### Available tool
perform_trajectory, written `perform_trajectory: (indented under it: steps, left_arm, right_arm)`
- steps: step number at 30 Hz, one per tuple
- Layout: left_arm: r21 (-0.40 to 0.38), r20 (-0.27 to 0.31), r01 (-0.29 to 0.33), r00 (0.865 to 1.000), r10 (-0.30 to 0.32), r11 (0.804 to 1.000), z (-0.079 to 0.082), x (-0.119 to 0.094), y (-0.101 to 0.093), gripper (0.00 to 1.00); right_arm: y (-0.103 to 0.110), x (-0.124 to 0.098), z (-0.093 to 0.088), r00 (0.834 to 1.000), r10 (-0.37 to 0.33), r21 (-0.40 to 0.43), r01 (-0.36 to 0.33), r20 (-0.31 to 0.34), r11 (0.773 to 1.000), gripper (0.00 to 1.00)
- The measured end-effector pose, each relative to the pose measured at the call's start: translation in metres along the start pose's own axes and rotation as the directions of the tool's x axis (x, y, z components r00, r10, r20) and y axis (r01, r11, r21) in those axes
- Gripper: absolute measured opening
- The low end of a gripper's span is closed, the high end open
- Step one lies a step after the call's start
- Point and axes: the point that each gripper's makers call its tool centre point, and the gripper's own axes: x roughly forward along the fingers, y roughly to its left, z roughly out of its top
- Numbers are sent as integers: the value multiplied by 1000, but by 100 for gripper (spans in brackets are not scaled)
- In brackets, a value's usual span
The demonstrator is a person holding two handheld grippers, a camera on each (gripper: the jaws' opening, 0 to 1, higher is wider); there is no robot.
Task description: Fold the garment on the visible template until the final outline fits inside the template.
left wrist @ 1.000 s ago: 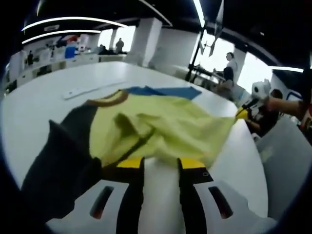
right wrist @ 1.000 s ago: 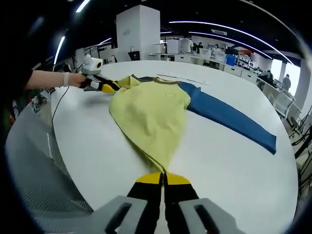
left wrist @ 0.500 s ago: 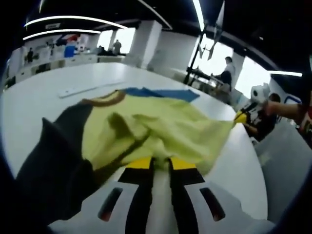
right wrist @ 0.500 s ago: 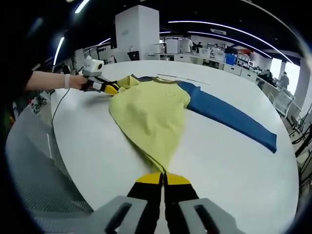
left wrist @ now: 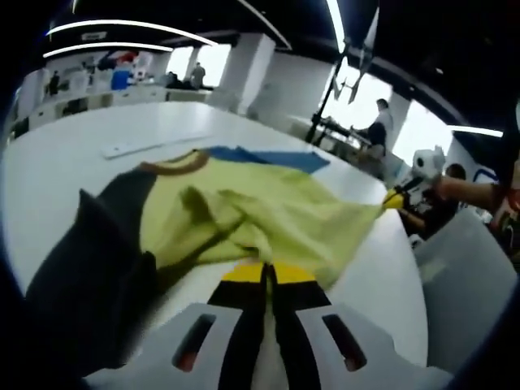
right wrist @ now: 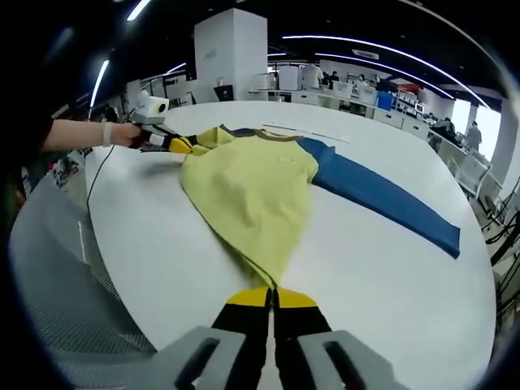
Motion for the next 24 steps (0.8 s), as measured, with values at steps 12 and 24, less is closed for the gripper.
perform_trajectory:
  steps: [12, 24]
  left_arm:
    - [-80, -10, -33, 999, 32, 996, -18, -44, -18, 0]
    - [-195, -45, -52, 998, 44, 980, -46, -83, -70, 0]
  right_arm:
    - [2, -6, 7, 1000, 11, -50, -10, 8, 999, 0]
    - [23, -15, 10, 996, 85, -164, -82, 10, 983, 0]
